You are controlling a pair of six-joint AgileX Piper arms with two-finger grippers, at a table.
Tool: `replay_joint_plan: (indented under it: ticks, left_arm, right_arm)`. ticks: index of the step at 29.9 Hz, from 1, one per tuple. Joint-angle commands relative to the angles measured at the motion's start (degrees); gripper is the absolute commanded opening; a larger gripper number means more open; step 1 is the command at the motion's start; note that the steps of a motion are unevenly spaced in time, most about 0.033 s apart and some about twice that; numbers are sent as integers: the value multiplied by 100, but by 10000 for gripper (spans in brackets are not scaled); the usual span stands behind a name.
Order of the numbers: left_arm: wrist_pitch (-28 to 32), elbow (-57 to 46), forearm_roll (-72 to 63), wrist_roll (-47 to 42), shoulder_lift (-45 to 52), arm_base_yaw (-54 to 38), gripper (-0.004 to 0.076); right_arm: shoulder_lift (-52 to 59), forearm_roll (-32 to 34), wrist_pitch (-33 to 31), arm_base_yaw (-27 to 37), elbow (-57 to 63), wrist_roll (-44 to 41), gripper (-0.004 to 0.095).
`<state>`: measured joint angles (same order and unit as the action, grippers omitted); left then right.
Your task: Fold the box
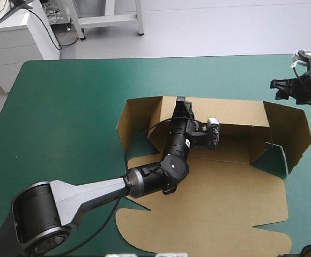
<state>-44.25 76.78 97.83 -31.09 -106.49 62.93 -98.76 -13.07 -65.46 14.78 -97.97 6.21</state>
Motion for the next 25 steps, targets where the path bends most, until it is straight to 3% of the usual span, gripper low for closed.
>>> replay_joint_plan:
  ticks: [1, 13, 25]
  left_arm:
    - [158, 96, -13, -173, 195, 107, -8]
    - [-127, 96, -13, -734, 195, 107, -8]
    - [-343, 96, -13, -763, 195, 107, -8]
  right_arm:
    - [259, -155, 126, 43, -190, 199, 577]
    - [605, -476, -201, 43, 211, 775, 577]
    - [1220, -466, 246, 43, 1236, 1020, 577]
